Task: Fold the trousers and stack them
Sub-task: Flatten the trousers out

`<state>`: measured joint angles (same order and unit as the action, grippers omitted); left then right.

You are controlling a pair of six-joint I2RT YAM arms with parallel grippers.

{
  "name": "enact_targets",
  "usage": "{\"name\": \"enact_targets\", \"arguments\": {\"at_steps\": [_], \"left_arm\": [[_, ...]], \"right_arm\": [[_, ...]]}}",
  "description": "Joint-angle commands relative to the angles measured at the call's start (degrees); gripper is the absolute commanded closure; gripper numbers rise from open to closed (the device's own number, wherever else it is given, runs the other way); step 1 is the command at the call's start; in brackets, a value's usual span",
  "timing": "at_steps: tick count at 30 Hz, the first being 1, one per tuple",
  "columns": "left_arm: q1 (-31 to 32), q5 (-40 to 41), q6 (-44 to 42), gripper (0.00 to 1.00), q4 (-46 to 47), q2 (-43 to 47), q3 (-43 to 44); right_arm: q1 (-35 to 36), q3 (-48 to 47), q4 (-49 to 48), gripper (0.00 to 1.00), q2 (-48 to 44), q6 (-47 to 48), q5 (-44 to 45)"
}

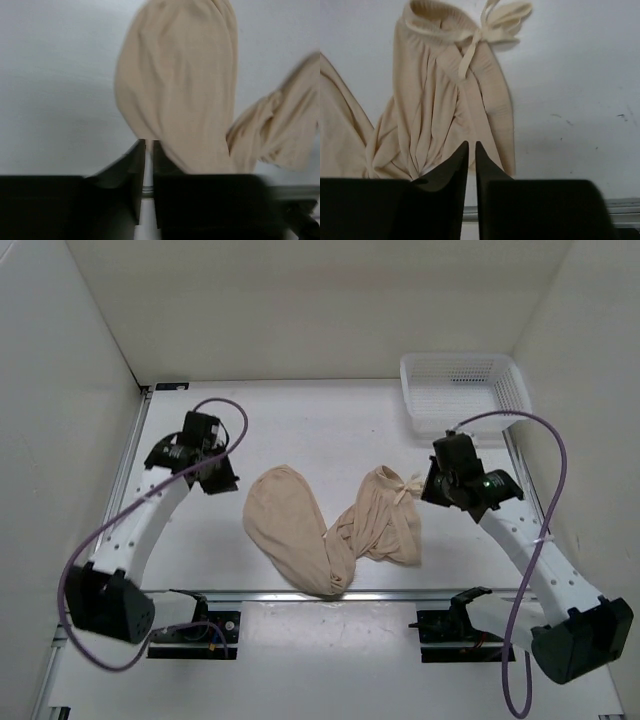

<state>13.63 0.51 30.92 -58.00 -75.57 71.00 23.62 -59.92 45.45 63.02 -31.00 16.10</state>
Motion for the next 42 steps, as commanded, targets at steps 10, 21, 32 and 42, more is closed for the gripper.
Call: {"name": "enact_targets", "arguments": {"at_steps": [10, 21, 32, 42], "left_arm": [[21.9, -1.7, 8.9, 0.0, 9.5, -11.1, -7.1], [26.1, -1.0, 10.1, 0.89, 11.1, -21.5, -5.7], [15.8, 3.5, 6.3, 0.9, 1.8, -1.5, -0.3], [11.6, 2.7, 4.4, 0.9, -1.2, -0.2, 7.1]], "right_arm": [[0.7, 1.8, -12.6, 0.31, 17.0, -1.4, -18.1], [1.9, -21.5, -8.2, 0.25, 40.3, 2.6, -8.2], [0.8, -3.2, -4.9, 0.33, 15.4, -4.2, 0.8], [-0.3, 26.7, -5.3, 0.16, -11.2, -18.9, -21.0]]}}
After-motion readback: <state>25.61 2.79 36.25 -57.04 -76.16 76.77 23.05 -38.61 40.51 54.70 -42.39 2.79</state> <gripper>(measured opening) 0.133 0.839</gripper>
